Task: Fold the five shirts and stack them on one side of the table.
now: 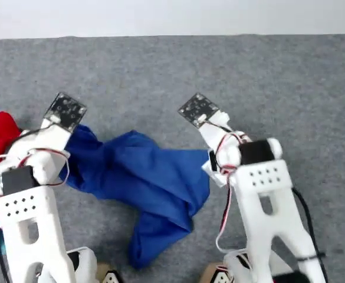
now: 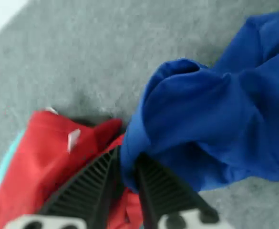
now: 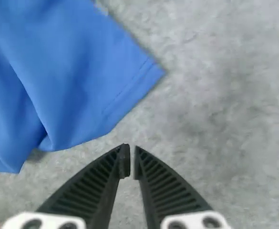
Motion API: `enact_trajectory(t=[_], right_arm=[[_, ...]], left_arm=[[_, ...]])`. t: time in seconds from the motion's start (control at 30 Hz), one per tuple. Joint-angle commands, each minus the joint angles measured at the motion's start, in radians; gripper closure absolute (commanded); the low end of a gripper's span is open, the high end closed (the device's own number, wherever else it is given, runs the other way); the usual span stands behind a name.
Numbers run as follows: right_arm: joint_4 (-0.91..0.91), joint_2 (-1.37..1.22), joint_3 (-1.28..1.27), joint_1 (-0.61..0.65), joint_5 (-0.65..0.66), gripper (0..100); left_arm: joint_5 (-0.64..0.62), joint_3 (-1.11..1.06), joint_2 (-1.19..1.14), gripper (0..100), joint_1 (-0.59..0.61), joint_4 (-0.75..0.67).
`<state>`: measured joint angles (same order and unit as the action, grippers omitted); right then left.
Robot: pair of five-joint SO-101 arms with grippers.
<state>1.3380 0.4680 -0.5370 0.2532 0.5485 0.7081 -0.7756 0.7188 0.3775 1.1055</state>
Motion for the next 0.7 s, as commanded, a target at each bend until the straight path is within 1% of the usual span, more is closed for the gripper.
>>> enact_trajectory(t=[0.0,0.03,0.1,0.2,0.4,0.5,0.67], right_arm=[[-0.010,-0.142,0.098,0.007,-0.018,83.8],[-0.007,-0.188,0.140,0.005,-0.028,81.3],[-0.004,-0.272,0.235,0.004,-0.098,79.8],[0.039,-0.398,0.390,0.018,-0.180,79.8],[0.186,-0.662,0.690,0.065,-0.270,79.7],[0.240,-0.788,0.819,0.067,-0.304,79.7],[0.320,-0.972,1.005,0.067,-0.310,79.7]], left_arm=[[-0.006,-0.022,0.015,99,0.021,-0.034],[-0.006,-0.022,0.015,99,0.021,-0.034],[-0.006,-0.022,0.017,99,0.021,-0.034],[-0.006,-0.019,0.017,99,0.021,-0.034],[-0.006,-0.022,0.017,99,0.021,-0.034],[-0.006,-0.022,0.017,99,0.021,-0.034],[-0.006,-0.022,0.017,99,0.021,-0.034]])
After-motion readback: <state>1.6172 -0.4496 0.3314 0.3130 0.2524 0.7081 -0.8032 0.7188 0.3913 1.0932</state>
